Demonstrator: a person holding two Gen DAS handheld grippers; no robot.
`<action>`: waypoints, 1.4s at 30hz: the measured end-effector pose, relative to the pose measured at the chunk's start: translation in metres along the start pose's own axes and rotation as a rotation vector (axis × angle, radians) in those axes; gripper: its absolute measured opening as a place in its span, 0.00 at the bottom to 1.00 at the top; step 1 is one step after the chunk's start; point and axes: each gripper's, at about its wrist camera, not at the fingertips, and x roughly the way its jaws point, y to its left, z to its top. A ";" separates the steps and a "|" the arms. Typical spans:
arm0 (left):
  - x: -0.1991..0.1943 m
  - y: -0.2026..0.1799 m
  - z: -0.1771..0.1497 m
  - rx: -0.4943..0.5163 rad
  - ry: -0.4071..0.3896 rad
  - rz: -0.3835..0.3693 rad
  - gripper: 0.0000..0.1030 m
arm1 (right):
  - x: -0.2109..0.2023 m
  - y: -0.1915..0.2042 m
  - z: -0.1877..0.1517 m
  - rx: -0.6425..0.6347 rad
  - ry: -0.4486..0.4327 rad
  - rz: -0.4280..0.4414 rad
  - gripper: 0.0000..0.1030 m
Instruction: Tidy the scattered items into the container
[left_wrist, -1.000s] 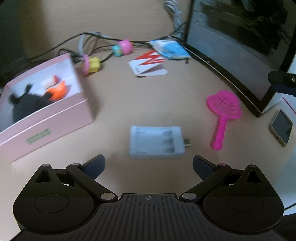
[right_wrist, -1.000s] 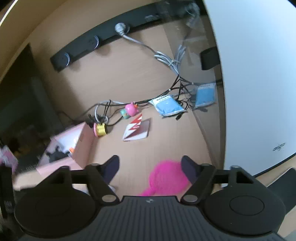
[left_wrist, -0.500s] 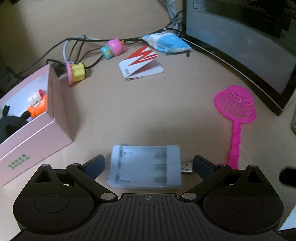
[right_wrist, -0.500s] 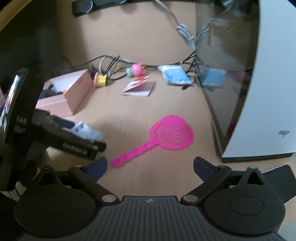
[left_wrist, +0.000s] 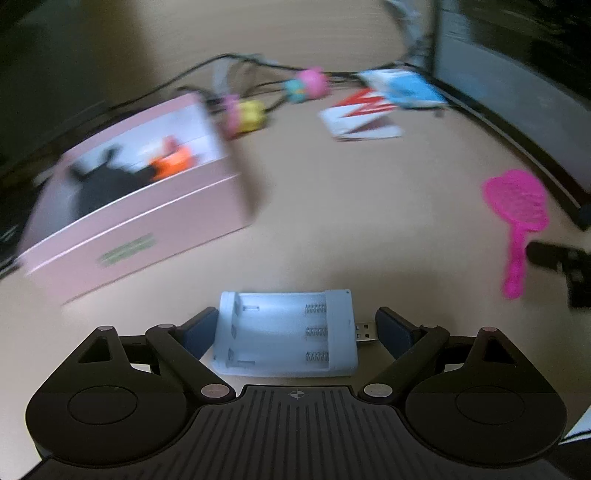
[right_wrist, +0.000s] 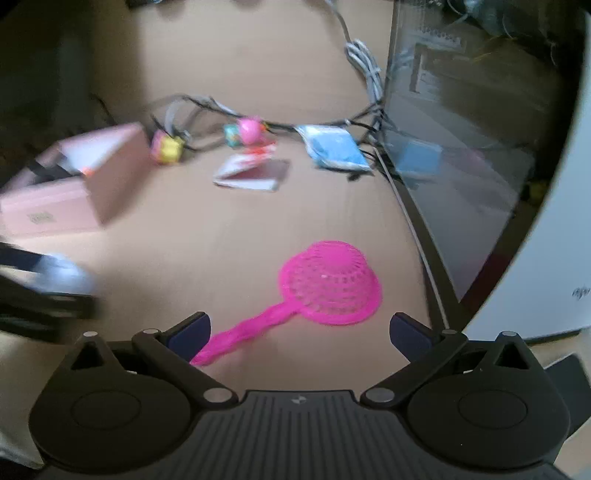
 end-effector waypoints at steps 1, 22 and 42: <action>-0.003 0.009 -0.004 -0.024 0.004 0.017 0.92 | 0.005 0.002 0.003 -0.008 0.000 -0.020 1.00; -0.029 0.059 -0.036 -0.225 0.023 0.034 0.97 | 0.064 -0.001 0.029 0.086 0.081 -0.061 1.00; -0.039 0.042 -0.037 -0.159 0.058 0.047 0.99 | -0.013 0.035 0.047 -0.075 -0.093 0.250 0.73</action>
